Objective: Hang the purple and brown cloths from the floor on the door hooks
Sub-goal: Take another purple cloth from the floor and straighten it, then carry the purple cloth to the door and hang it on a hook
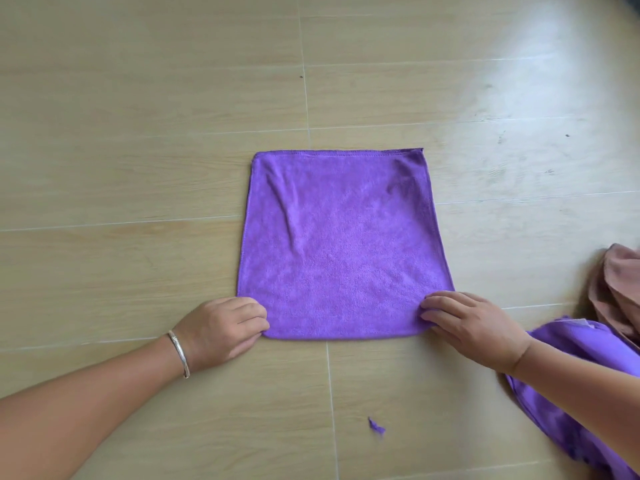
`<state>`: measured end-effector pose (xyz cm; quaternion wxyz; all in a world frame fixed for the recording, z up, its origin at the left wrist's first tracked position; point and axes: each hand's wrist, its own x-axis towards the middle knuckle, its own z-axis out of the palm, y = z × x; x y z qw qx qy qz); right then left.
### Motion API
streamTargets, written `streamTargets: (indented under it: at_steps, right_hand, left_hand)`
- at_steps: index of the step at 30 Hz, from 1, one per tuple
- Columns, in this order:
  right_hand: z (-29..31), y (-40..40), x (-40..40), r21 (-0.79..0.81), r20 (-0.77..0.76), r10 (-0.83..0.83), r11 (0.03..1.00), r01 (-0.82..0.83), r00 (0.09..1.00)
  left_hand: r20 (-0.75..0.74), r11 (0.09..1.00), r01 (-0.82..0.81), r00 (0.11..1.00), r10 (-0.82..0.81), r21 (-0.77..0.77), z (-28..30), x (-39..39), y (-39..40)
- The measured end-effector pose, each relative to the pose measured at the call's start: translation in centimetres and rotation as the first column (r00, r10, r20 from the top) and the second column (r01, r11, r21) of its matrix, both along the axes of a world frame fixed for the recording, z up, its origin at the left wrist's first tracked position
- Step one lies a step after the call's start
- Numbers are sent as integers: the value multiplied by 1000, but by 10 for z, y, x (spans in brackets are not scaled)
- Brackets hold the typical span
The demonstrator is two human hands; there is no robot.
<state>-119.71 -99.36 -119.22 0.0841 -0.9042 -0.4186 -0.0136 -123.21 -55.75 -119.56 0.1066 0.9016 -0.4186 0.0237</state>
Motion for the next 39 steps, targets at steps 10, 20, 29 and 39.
streamTargets:
  at_steps: [10,20,29,39]
  right_hand:
    - [111,45,-8,-26,-57,-359,933,358,932]
    - [437,94,34,-150,-168,-148,981,123,975]
    - [791,161,40,-188,-159,60,978,-89,985]
    - [1044,248,40,148,-20,-245,958,245,969]
  left_hand:
    - [-206,869,-245,910,359,431,105,8,-6]
    - [-93,921,-109,984,154,374,421,26,55]
    - [-99,915,-389,911,399,110,757,21,114]
    - [-24,808,-581,810,586,98,1051,29,138]
